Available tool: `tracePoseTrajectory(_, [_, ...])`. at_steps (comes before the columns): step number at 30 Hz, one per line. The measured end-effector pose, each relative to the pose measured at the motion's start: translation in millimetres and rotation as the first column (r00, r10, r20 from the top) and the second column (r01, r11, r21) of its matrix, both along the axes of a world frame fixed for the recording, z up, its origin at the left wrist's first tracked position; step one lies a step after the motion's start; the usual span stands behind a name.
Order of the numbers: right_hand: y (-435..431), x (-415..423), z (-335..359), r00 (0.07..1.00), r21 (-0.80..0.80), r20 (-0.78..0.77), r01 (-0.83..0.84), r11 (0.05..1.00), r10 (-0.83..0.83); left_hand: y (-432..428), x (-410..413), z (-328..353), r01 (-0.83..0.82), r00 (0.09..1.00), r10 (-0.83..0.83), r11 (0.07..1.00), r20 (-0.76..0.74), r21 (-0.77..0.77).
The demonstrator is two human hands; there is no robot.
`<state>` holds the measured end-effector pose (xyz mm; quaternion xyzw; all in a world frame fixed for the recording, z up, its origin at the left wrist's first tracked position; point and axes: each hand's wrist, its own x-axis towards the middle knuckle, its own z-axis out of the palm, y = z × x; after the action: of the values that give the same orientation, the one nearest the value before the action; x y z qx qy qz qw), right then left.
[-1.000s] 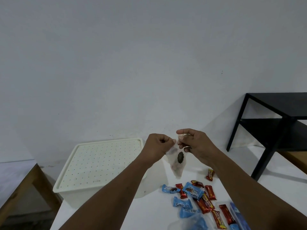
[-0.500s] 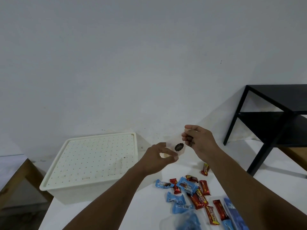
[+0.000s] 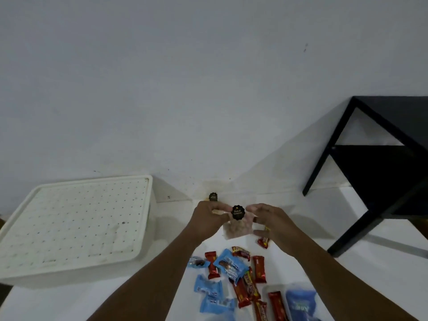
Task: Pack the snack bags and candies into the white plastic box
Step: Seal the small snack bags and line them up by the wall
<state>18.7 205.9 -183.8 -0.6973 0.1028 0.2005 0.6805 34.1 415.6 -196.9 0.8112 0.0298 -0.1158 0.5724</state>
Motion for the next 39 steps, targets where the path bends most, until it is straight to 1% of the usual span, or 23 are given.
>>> tracePoseTrajectory(7, [-23, 92, -50, 0.998, -0.041, -0.060, 0.015, 0.999, -0.017, -41, 80, -47, -0.088, 0.994, 0.094, 0.991, -0.063, 0.097])
tracePoseTrajectory(12, [-31, 144, -88, 0.990, -0.049, -0.137, 0.027, 0.998, -0.034, -56, 124, -75, -0.135, 0.980, 0.149, 0.985, -0.133, 0.109])
tracePoseTrajectory(15, [-33, 160, -102, 0.980, -0.088, -0.199, -0.003, 0.996, -0.015, -60, 135, -86, -0.120, 0.973, 0.138, 0.987, -0.184, 0.104])
tracePoseTrajectory(18, [-33, 164, -103, 0.981, -0.157, -0.194, -0.015, 0.987, -0.016, -59, 133, -89, -0.077, 0.974, 0.102, 0.989, -0.200, 0.126])
tracePoseTrajectory(22, [-27, 151, -88, 0.991, -0.219, -0.122, 0.035, 0.975, -0.063, -44, 111, -76, -0.037, 0.979, 0.067, 0.987, -0.193, 0.155])
tracePoseTrajectory(26, [-3, 123, -60, 0.993, -0.188, -0.115, -0.014, 0.982, -0.008, -12, 74, -44, -0.008, 0.976, 0.038, 0.990, -0.215, 0.139])
tracePoseTrajectory(29, [34, 97, -39, 0.992, -0.175, -0.095, -0.102, 0.979, 0.087, 24, 33, -15, -0.044, 0.966, 0.062, 0.996, -0.251, 0.080])
tracePoseTrajectory(32, [86, 60, -23, 0.978, -0.169, -0.081, -0.201, 0.965, 0.190, 70, -15, 3, -0.073, 0.953, 0.097, 0.993, -0.286, 0.095])
tracePoseTrajectory(36, [163, -2, -26, 0.936, -0.181, -0.124, -0.349, 0.919, 0.331, 145, -88, -4, -0.130, 0.922, 0.179, 0.978, -0.343, 0.160])
tracePoseTrajectory(39, [215, -54, -48, 0.874, -0.217, -0.196, -0.481, 0.849, 0.445, 197, -147, -18, -0.163, 0.896, 0.227, 0.968, -0.381, 0.192])
